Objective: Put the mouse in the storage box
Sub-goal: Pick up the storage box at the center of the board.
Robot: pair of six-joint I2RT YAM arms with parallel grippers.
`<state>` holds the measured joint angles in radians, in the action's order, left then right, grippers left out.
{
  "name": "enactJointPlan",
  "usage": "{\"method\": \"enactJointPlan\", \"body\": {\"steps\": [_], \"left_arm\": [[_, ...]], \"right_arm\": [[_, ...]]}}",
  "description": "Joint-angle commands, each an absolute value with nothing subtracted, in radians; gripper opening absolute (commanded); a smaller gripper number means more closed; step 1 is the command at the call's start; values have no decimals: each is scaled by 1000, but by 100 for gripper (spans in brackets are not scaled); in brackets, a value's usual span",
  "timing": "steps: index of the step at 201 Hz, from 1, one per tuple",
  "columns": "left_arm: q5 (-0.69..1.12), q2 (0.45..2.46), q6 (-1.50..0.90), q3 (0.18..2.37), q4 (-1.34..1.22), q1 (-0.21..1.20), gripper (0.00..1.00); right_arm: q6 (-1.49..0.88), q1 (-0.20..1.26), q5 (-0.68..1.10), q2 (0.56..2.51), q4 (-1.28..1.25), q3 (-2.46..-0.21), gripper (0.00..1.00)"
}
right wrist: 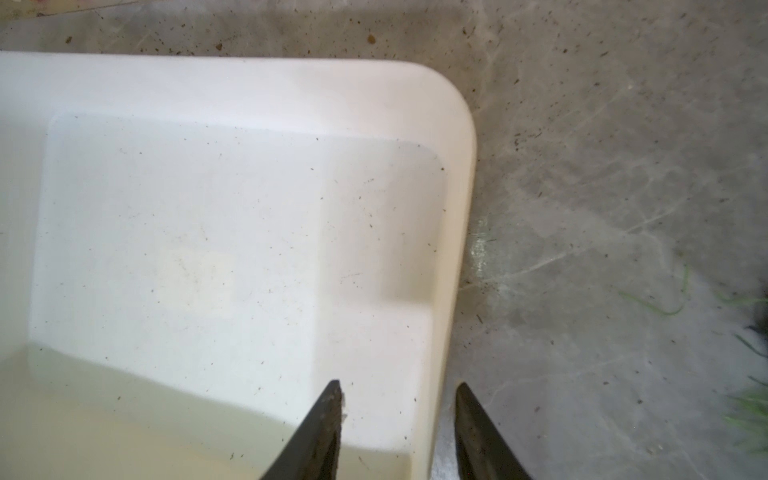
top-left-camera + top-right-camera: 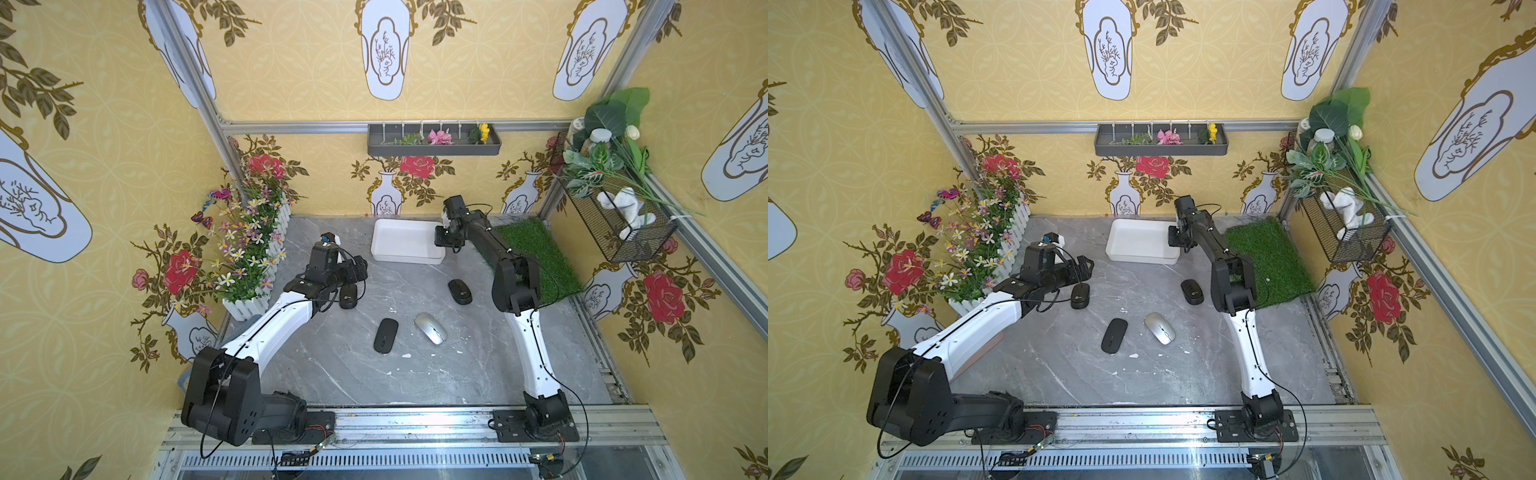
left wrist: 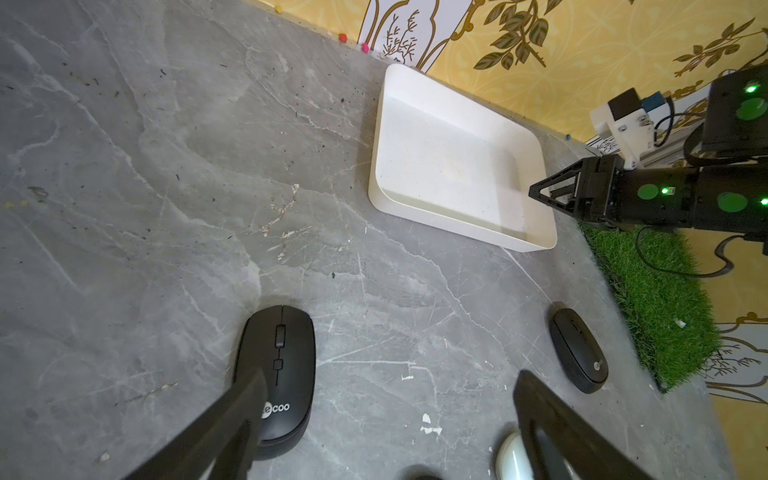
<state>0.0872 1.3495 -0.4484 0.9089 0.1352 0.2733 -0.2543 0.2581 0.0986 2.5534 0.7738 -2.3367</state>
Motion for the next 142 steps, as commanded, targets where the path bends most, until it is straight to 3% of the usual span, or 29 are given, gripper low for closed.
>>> {"method": "enactJointPlan", "body": {"steps": [1, 37, 56, 142], "left_arm": [[60, 1329, -437, 882, 116, 272, 95], [60, 1293, -451, 836, 98, 272, 95], [51, 1269, -465, 808, 99, 273, 95], [-113, 1021, -483, 606, 117, 272, 96]], "right_arm": [[-247, 267, 61, 2562, 790, -2324, 31], [-246, 281, 33, 2540, 773, -2268, 14], [-244, 294, 20, 2499, 744, -2205, 0], [-199, 344, 61, 2071, 565, -1704, 0]]}}
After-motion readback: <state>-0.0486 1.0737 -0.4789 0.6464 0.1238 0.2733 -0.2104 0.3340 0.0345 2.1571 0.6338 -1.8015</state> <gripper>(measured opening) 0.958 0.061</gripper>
